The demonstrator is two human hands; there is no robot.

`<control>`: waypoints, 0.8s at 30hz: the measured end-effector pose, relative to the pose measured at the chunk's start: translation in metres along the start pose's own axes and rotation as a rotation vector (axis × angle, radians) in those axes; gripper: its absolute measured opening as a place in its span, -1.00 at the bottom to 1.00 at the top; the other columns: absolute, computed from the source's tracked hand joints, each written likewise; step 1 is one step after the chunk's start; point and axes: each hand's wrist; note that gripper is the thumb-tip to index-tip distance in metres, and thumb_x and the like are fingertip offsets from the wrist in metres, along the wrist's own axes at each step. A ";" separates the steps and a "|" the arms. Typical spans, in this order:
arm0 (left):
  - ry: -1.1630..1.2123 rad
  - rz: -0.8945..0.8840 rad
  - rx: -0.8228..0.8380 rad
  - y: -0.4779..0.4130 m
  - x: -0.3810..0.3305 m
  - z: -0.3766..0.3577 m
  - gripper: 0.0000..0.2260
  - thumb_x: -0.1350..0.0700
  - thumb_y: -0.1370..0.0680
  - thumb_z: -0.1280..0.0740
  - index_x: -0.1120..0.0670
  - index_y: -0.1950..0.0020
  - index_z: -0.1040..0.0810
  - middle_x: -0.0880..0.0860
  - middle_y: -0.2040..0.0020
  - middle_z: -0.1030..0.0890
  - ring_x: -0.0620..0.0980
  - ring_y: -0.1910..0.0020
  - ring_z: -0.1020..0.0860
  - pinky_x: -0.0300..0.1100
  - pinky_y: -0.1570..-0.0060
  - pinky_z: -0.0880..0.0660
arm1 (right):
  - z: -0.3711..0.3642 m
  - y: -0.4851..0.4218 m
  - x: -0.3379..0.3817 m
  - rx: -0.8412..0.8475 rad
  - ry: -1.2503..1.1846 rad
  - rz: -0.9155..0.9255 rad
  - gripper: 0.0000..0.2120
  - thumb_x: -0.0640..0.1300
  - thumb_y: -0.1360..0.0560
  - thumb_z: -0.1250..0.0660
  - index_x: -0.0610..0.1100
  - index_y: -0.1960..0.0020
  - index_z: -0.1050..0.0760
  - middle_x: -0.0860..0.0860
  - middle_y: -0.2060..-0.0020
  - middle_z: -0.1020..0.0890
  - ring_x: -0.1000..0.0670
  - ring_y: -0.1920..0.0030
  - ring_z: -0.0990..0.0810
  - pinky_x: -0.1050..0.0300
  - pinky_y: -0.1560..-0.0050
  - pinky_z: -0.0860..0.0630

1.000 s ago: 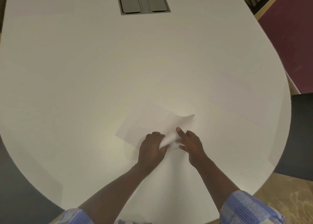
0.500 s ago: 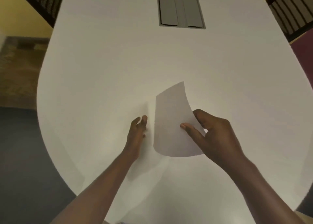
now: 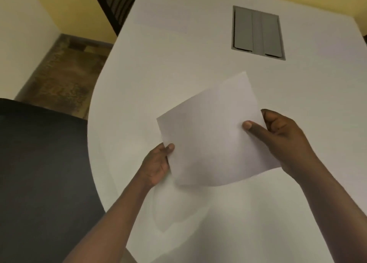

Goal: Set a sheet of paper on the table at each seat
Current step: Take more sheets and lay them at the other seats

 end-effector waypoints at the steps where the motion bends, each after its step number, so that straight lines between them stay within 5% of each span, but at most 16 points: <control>1: -0.023 -0.021 -0.035 0.001 -0.007 0.009 -0.82 0.27 -0.58 -0.30 0.17 -0.15 -0.61 0.08 -0.02 -0.74 -0.01 0.05 -0.71 -0.16 0.11 -0.64 | -0.007 -0.014 -0.009 0.000 -0.025 -0.049 -0.90 0.03 -0.53 -0.46 0.04 -0.01 -0.67 0.09 0.09 -0.76 -0.02 0.07 -0.72 -0.01 0.00 -0.56; 7: -0.281 -0.106 -0.381 -0.001 -0.037 0.062 -0.85 0.20 -0.55 -0.43 0.07 -0.10 -0.66 0.05 -0.04 -0.74 0.06 0.03 -0.69 -0.05 -0.01 -0.61 | -0.072 -0.098 -0.069 -0.014 -0.045 -0.266 -0.80 0.02 -0.46 -0.51 -0.09 0.01 -0.68 0.00 0.11 -0.76 -0.14 0.05 -0.72 -0.08 -0.04 -0.61; 12: -0.490 -0.153 -0.603 -0.002 -0.045 0.089 -0.99 0.13 -0.57 -0.42 0.05 0.04 -0.63 -0.05 0.10 -0.69 -0.06 0.19 -0.62 -0.19 0.25 -0.49 | -0.134 -0.136 -0.097 0.058 -0.029 -0.365 -0.76 -0.07 -0.48 -0.48 -0.27 0.13 -0.59 -0.06 0.26 -0.64 -0.08 0.23 -0.58 0.11 0.22 -0.46; 15: -0.611 -0.145 -0.685 -0.010 -0.041 0.108 -0.82 0.08 -0.56 -0.43 0.19 0.10 -0.57 0.02 0.20 -0.64 0.04 0.25 -0.54 -0.10 0.21 -0.48 | -0.161 -0.148 -0.106 0.079 0.003 -0.394 -0.83 -0.12 -0.52 -0.44 -0.18 0.18 -0.55 -0.06 0.27 -0.58 -0.07 0.27 -0.52 0.15 0.28 -0.40; 18: -0.693 -0.116 -0.747 -0.021 -0.035 0.124 -0.69 0.04 -0.54 -0.44 0.12 0.26 -0.38 0.08 0.33 -0.44 0.06 0.32 -0.39 -0.07 0.29 -0.38 | -0.179 -0.159 -0.116 0.090 0.058 -0.412 -0.85 -0.09 -0.50 -0.43 -0.11 0.20 -0.55 -0.04 0.27 -0.59 -0.09 0.25 -0.53 0.14 0.23 -0.44; 20: -0.795 -0.105 -0.787 -0.026 -0.032 0.129 -0.69 0.00 -0.53 -0.44 0.13 0.20 -0.39 0.07 0.29 -0.42 0.10 0.29 -0.42 -0.02 0.26 -0.45 | -0.187 -0.165 -0.122 0.086 0.095 -0.426 -0.83 -0.06 -0.48 -0.43 -0.10 0.23 -0.54 -0.03 0.27 -0.60 -0.11 0.22 -0.55 0.09 0.17 -0.49; 22: -0.924 -0.135 -0.832 -0.027 -0.028 0.128 -0.70 -0.04 -0.53 -0.45 0.13 -0.08 -0.48 0.06 0.12 -0.54 0.17 0.09 -0.57 0.04 0.05 -0.56 | -0.192 -0.169 -0.124 0.083 0.112 -0.431 -0.84 -0.06 -0.48 -0.43 -0.09 0.24 -0.55 -0.01 0.26 -0.61 -0.12 0.18 -0.58 0.05 0.11 -0.54; 24: -1.088 -0.225 -0.877 -0.026 -0.023 0.125 -0.40 -0.13 -0.51 -0.44 0.06 -0.45 -0.32 0.10 -0.24 -0.53 0.18 -0.23 -0.54 0.08 -0.18 -0.54 | -0.195 -0.172 -0.124 0.084 0.118 -0.423 -0.85 -0.07 -0.49 -0.41 -0.06 0.24 -0.56 0.00 0.25 -0.62 -0.13 0.15 -0.60 0.05 0.09 -0.55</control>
Point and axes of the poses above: each hand's wrist, its own y-axis away from the middle knuckle, its own z-axis out of the back of the hand, x = y × z
